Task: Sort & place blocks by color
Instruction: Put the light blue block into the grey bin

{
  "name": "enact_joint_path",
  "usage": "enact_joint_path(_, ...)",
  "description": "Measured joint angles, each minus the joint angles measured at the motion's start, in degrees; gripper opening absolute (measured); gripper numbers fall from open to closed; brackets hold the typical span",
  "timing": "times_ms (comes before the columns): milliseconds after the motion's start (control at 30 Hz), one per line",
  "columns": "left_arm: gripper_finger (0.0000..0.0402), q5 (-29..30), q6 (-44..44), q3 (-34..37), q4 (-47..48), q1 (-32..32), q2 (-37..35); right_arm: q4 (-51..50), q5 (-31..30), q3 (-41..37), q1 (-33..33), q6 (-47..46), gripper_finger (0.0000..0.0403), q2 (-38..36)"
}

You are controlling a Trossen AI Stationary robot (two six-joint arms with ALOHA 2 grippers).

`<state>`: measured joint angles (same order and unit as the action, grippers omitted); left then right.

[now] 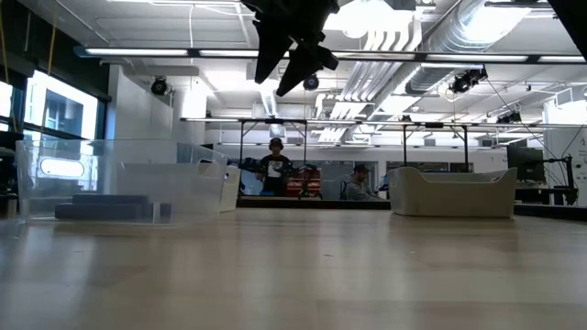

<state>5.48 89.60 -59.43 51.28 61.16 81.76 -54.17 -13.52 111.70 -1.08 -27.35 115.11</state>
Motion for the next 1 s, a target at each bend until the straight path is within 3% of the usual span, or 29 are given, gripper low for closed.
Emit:
enact_joint_path(167, 0.0145, 1.2, -9.0, 2.4, -7.1, 0.1, 0.0, 0.0, 0.0, 0.0, 0.1, -0.3, 0.0233, 0.0)
enact_joint_path(367, 0.0145, 1.0, -14.6, 2.8, -7.6, -0.4, 3.1, 0.0, -0.1, 0.0, 0.1, -0.9, 0.0233, 0.0)
enact_joint_path(1000, 0.0145, 0.3, -15.7, 2.8, -9.6, -0.4, 12.8, 0.0, -0.2, 0.0, 0.1, -1.4, 0.0233, 0.0)
